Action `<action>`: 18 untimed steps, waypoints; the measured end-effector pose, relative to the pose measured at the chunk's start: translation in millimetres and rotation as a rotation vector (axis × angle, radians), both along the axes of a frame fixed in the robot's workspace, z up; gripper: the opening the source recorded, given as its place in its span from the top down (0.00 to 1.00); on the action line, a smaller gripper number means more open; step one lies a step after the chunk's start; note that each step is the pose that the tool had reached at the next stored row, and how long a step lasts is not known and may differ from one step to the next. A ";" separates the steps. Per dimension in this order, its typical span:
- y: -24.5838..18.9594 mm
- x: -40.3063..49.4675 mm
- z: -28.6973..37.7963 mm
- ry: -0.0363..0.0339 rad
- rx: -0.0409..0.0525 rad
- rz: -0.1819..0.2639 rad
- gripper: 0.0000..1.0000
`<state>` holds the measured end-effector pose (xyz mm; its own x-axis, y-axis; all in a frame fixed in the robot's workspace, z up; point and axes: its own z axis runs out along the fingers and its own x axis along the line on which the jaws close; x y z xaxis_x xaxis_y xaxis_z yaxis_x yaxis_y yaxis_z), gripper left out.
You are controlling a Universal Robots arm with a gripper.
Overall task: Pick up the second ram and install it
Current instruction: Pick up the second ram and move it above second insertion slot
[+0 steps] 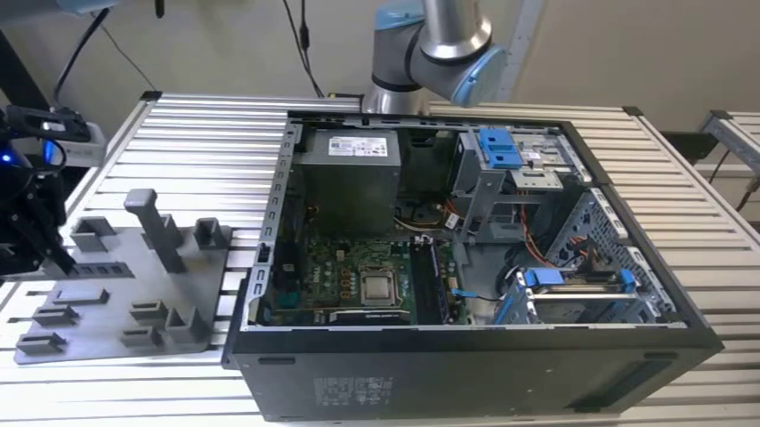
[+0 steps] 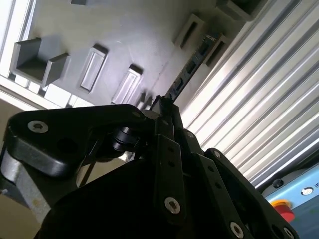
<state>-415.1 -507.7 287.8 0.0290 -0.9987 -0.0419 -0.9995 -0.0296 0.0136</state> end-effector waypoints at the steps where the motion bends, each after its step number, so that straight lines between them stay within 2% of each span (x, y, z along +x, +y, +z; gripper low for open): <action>1: 0.0 0.0 1.4 0.0000 -0.0001 0.000 0.86; 18: 0.0 0.0 32.2 -0.0001 -0.0018 0.000 0.86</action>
<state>-415.1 -507.7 320.0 0.0289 -0.9988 -0.0401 -0.9995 -0.0294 0.0135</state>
